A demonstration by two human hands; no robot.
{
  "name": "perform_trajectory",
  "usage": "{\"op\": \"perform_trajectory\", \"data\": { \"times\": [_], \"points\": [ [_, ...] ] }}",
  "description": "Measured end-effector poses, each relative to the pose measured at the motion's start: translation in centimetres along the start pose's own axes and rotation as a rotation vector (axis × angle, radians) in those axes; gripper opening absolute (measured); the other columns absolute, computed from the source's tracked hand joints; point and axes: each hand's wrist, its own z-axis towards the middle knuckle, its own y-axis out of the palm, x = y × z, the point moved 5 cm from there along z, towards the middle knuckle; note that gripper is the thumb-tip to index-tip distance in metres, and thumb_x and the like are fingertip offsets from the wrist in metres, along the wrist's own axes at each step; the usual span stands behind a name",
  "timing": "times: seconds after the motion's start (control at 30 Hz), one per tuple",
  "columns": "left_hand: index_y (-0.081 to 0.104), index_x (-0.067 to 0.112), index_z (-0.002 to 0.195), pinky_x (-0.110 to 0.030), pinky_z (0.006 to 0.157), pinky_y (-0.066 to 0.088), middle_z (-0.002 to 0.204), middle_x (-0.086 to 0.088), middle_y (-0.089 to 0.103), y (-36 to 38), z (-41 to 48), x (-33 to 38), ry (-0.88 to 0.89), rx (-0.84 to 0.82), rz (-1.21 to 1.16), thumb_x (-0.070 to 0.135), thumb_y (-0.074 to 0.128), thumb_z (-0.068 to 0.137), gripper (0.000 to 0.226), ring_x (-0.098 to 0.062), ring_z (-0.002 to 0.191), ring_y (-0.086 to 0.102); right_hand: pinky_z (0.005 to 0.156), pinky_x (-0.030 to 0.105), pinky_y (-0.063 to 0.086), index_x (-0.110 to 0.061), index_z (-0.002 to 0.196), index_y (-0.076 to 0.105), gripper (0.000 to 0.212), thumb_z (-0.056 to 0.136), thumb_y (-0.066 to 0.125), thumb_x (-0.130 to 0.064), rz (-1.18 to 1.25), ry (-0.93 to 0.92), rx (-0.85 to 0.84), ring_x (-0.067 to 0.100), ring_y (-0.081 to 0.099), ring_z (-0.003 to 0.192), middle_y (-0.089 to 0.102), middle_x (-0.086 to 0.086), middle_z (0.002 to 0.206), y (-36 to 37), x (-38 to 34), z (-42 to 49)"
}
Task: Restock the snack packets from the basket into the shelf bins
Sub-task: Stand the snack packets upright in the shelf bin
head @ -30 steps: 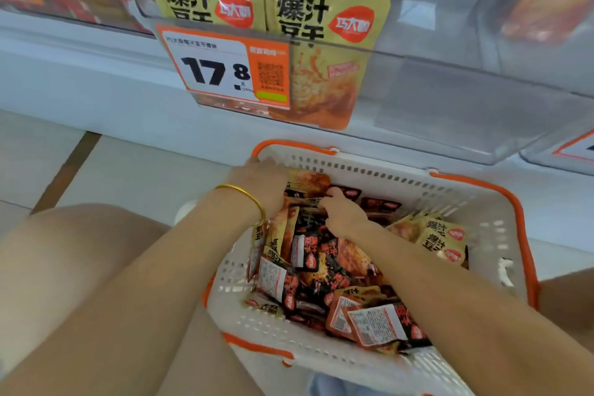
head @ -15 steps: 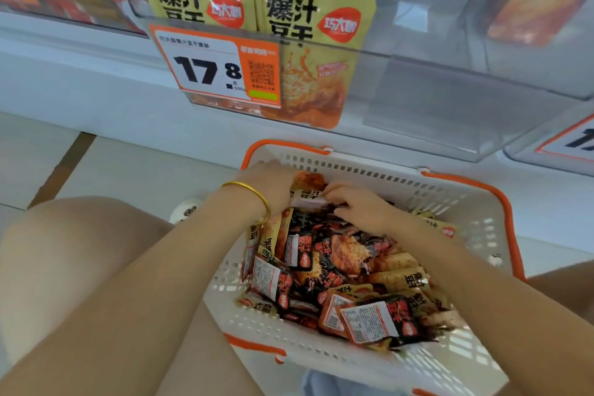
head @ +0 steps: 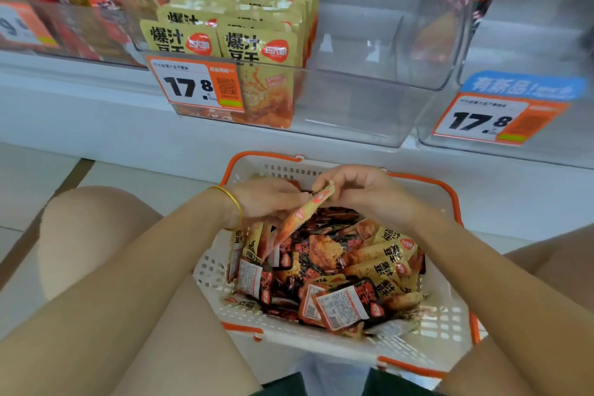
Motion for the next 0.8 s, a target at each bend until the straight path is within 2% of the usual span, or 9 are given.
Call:
{"op": "perform_trajectory", "data": {
  "times": [0.1, 0.2, 0.3, 0.37, 0.43, 0.53, 0.63, 0.7, 0.8],
  "points": [
    [0.057, 0.011, 0.087, -0.023, 0.066, 0.046, 0.080, 0.000, 0.059, -0.8, -1.2, 1.1, 0.024, 0.147, -0.064, 0.030, 0.056, 0.094, 0.021, -0.013, 0.074, 0.056, 0.073, 0.018, 0.052, 0.005, 0.105, 0.056, 0.027, 0.081, 0.058, 0.016, 0.022, 0.063, 0.062, 0.008, 0.065, 0.090, 0.065, 0.003, 0.103, 0.4, -0.2, -0.9],
    [0.053, 0.017, 0.075, -0.018, 0.057, 0.046, 0.079, 0.000, 0.057, -1.2, -2.2, 2.1, 0.084, 0.285, -0.123, 0.021, 0.058, 0.093, 0.019, -0.011, 0.072, 0.055, 0.075, 0.027, 0.056, -0.003, 0.121, 0.053, 0.039, 0.087, 0.049, 0.015, 0.165, 0.126, 0.018, 0.015, 0.067, 0.093, 0.068, 0.008, 0.105, 1.3, -0.3, -1.8],
    [0.050, 0.014, 0.075, -0.024, 0.058, 0.051, 0.073, -0.005, 0.055, -1.3, -3.4, 3.5, 0.159, 0.344, -0.198, 0.017, 0.062, 0.090, 0.019, -0.012, 0.061, 0.056, 0.078, 0.037, 0.058, -0.001, 0.119, 0.056, 0.039, 0.082, 0.049, 0.010, 0.306, 0.153, 0.007, 0.023, 0.068, 0.089, 0.070, 0.011, 0.100, 1.6, -1.3, -2.5],
    [0.048, 0.011, 0.077, -0.025, 0.059, 0.055, 0.062, -0.001, 0.056, -1.1, -4.3, 4.6, 0.200, 0.367, -0.210, 0.016, 0.062, 0.090, 0.020, -0.008, 0.053, 0.057, 0.075, 0.038, 0.058, -0.003, 0.115, 0.059, 0.040, 0.076, 0.053, -0.004, 0.389, 0.140, -0.028, 0.024, 0.068, 0.085, 0.070, 0.013, 0.100, 1.6, -2.5, -3.0],
    [0.048, 0.008, 0.083, -0.030, 0.069, 0.058, 0.058, 0.002, 0.059, -0.9, -5.3, 5.8, 0.251, 0.380, -0.195, 0.017, 0.062, 0.089, 0.018, -0.006, 0.054, 0.061, 0.076, 0.039, 0.057, -0.008, 0.118, 0.059, 0.041, 0.079, 0.062, -0.019, 0.404, 0.109, -0.083, 0.026, 0.067, 0.089, 0.068, 0.015, 0.107, 2.0, -3.8, -3.6],
    [0.054, 0.001, 0.091, -0.045, 0.085, 0.055, 0.081, -0.010, 0.068, -0.9, -6.8, 7.5, 0.321, 0.402, -0.143, 0.019, 0.064, 0.087, 0.021, -0.019, 0.078, 0.067, 0.076, 0.036, 0.058, -0.015, 0.114, 0.061, 0.037, 0.081, 0.067, -0.031, 0.293, 0.068, 0.006, 0.022, 0.068, 0.091, 0.069, 0.011, 0.110, 2.2, -5.7, -4.0],
    [0.054, -0.010, 0.106, -0.048, 0.086, 0.054, 0.109, -0.027, 0.064, -1.4, -8.2, 9.7, 0.383, 0.429, -0.108, 0.022, 0.066, 0.086, 0.039, -0.028, 0.092, 0.066, 0.078, 0.033, 0.058, -0.014, 0.111, 0.061, 0.034, 0.077, 0.061, -0.020, 0.234, 0.002, 0.090, 0.020, 0.067, 0.093, 0.070, 0.008, 0.109, 2.1, -8.5, -3.9],
    [0.054, -0.007, 0.094, -0.054, 0.087, 0.052, 0.098, -0.031, 0.061, -1.7, -9.2, 11.4, 0.438, 0.447, -0.058, 0.028, 0.068, 0.085, 0.039, -0.033, 0.087, 0.064, 0.071, 0.029, 0.058, -0.013, 0.111, 0.060, 0.036, 0.075, 0.061, -0.016, 0.228, -0.045, 0.104, 0.017, 0.069, 0.086, 0.071, 0.005, 0.103, 1.8, -10.9, -3.8],
    [0.050, 0.000, 0.080, -0.056, 0.076, 0.050, 0.077, -0.016, 0.049, -2.5, -10.4, 14.2, 0.553, 0.553, 0.035, 0.028, 0.062, 0.089, 0.032, -0.025, 0.072, 0.050, 0.063, 0.031, 0.059, -0.016, 0.102, 0.062, 0.031, 0.072, 0.064, -0.021, 0.140, -0.096, 0.153, 0.015, 0.069, 0.073, 0.072, 0.002, 0.091, 1.1, -14.3, -3.2]
  ]
}}
